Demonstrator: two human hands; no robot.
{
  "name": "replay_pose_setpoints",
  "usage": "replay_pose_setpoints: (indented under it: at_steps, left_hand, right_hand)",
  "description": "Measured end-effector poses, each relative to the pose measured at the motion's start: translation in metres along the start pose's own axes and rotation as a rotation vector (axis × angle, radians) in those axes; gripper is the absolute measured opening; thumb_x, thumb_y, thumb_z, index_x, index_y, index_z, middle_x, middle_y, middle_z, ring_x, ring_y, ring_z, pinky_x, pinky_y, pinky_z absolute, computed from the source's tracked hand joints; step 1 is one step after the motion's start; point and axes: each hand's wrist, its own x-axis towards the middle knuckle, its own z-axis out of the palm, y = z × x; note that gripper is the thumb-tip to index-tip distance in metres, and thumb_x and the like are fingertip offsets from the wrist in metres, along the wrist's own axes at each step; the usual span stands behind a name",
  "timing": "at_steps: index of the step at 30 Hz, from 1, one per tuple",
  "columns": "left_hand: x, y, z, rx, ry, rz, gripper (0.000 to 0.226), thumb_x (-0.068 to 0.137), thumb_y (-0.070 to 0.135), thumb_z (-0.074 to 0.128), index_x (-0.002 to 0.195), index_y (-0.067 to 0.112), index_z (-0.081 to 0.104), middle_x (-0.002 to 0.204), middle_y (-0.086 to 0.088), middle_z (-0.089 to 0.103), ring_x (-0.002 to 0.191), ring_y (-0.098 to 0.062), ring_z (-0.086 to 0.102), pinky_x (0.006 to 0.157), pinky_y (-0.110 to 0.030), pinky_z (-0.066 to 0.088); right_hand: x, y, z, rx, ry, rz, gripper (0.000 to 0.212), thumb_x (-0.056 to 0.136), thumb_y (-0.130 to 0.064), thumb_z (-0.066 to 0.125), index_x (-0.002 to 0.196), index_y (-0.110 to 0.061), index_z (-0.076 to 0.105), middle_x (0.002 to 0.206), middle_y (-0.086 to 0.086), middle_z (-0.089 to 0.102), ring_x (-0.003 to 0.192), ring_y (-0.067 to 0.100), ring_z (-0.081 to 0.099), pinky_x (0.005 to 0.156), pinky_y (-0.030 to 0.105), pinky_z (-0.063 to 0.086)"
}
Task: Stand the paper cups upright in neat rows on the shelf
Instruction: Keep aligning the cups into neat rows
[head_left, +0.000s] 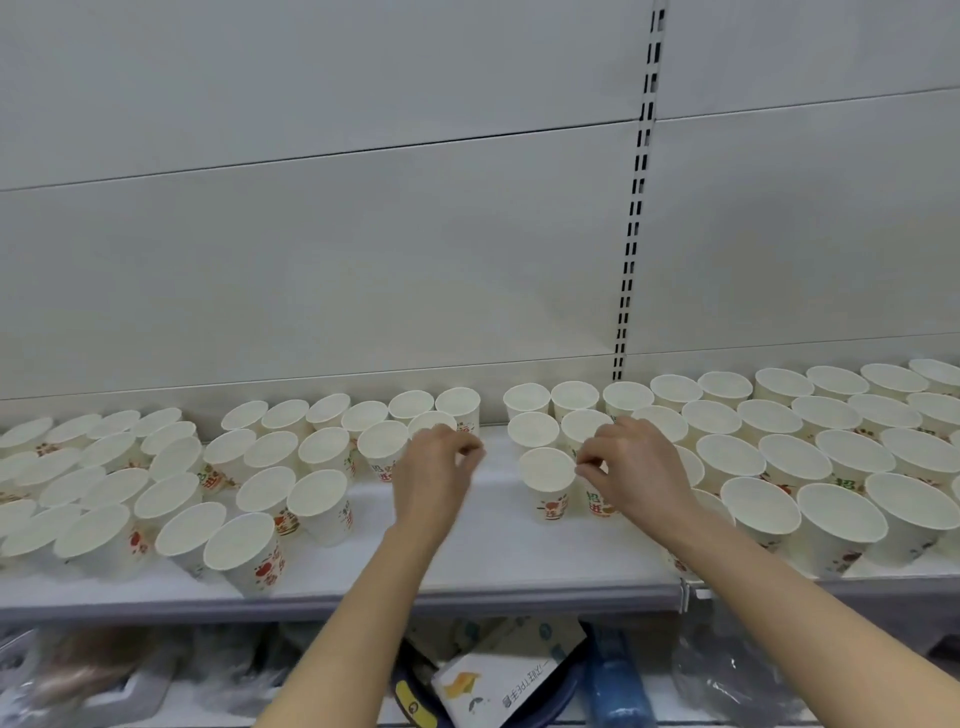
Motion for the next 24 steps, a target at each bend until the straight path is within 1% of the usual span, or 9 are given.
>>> replay_pose_setpoints:
  at_steps: [2, 4, 5, 7, 9, 12, 16, 19, 24]
  left_hand:
    - [0.024, -0.023, -0.011, 0.114, -0.006, -0.064, 0.014, 0.087, 0.032, 0.067, 0.099, 0.029, 0.073, 0.098, 0.005, 0.065, 0.101, -0.021, 0.055, 0.071, -0.032, 0.042]
    - [0.045, -0.037, -0.016, 0.267, -0.141, -0.043, 0.024, 0.086, 0.026, 0.068, 0.11, 0.026, 0.07, 0.109, 0.002, 0.064, 0.109, -0.023, 0.051, 0.074, -0.031, 0.039]
    - [0.052, -0.042, -0.015, 0.342, -0.203, -0.02, 0.024, 0.086, 0.022, 0.067, 0.11, 0.026, 0.07, 0.11, 0.001, 0.063, 0.109, -0.023, 0.051, 0.072, -0.03, 0.037]
    - [0.059, -0.049, -0.015, 0.401, -0.26, 0.01, 0.02, 0.085, 0.016, 0.062, 0.098, 0.026, 0.073, 0.101, 0.001, 0.065, 0.105, -0.023, 0.053, 0.066, -0.029, 0.034]
    - [0.057, -0.056, -0.021, 0.348, -0.243, 0.015, 0.015, 0.085, 0.017, 0.062, 0.09, 0.027, 0.073, 0.092, 0.002, 0.065, 0.1, -0.022, 0.054, 0.063, -0.029, 0.034]
    - [0.044, -0.06, -0.036, 0.261, -0.18, 0.071, 0.008, 0.087, 0.024, 0.063, 0.089, 0.028, 0.071, 0.092, 0.006, 0.065, 0.095, -0.019, 0.053, 0.063, -0.03, 0.037]
    - [0.021, -0.068, -0.048, 0.168, -0.157, 0.11, 0.003, 0.087, 0.028, 0.065, 0.087, 0.028, 0.068, 0.089, 0.009, 0.065, 0.093, -0.018, 0.054, 0.067, -0.034, 0.044]
    - [0.012, -0.078, -0.05, 0.109, -0.134, 0.136, 0.003, 0.084, 0.027, 0.07, 0.083, 0.027, 0.068, 0.083, 0.01, 0.066, 0.087, -0.018, 0.056, 0.064, -0.034, 0.045]
    - [0.006, -0.089, -0.051, 0.071, -0.128, 0.173, 0.003, 0.087, 0.032, 0.066, 0.086, 0.029, 0.067, 0.084, 0.012, 0.065, 0.085, -0.014, 0.054, 0.064, -0.028, 0.041]
  right_hand:
    - [0.014, -0.016, 0.004, 0.018, 0.028, -0.016, 0.019, 0.059, -0.015, 0.084, 0.057, -0.02, 0.066, 0.055, -0.006, 0.057, 0.059, 0.022, 0.051, 0.055, 0.028, 0.036]
    - [0.032, -0.033, 0.013, 0.026, 0.024, -0.024, 0.018, 0.059, -0.016, 0.083, 0.056, -0.021, 0.066, 0.054, -0.006, 0.057, 0.058, 0.022, 0.051, 0.056, 0.026, 0.031]
    - [0.041, -0.041, 0.02, 0.036, 0.016, -0.029, 0.016, 0.061, -0.017, 0.082, 0.057, -0.021, 0.067, 0.055, -0.005, 0.058, 0.06, 0.023, 0.052, 0.056, 0.027, 0.031]
    - [0.06, -0.053, 0.033, 0.063, -0.032, -0.015, 0.007, 0.07, -0.017, 0.076, 0.065, -0.019, 0.07, 0.063, -0.001, 0.063, 0.069, 0.025, 0.054, 0.06, 0.03, 0.038]
    - [0.082, -0.062, 0.044, 0.048, -0.098, 0.007, 0.007, 0.078, -0.018, 0.067, 0.074, -0.017, 0.072, 0.072, 0.002, 0.065, 0.078, 0.025, 0.054, 0.065, 0.033, 0.038]
    - [0.113, -0.068, 0.064, 0.017, -0.142, 0.006, 0.009, 0.083, -0.019, 0.064, 0.085, -0.019, 0.072, 0.084, 0.0, 0.066, 0.087, 0.023, 0.053, 0.065, 0.028, 0.027]
    - [0.144, -0.075, 0.088, -0.008, -0.242, -0.007, 0.021, 0.08, -0.016, 0.065, 0.1, -0.021, 0.07, 0.098, -0.001, 0.064, 0.099, 0.022, 0.052, 0.071, 0.027, 0.03]
    - [0.151, -0.082, 0.103, -0.052, -0.269, -0.015, 0.018, 0.079, -0.017, 0.065, 0.096, -0.022, 0.071, 0.097, -0.001, 0.062, 0.098, 0.022, 0.051, 0.071, 0.026, 0.03]
    - [0.152, -0.087, 0.12, -0.109, -0.262, 0.028, 0.017, 0.071, -0.006, 0.059, 0.074, -0.019, 0.07, 0.078, 0.005, 0.061, 0.085, 0.028, 0.053, 0.063, 0.032, 0.037]
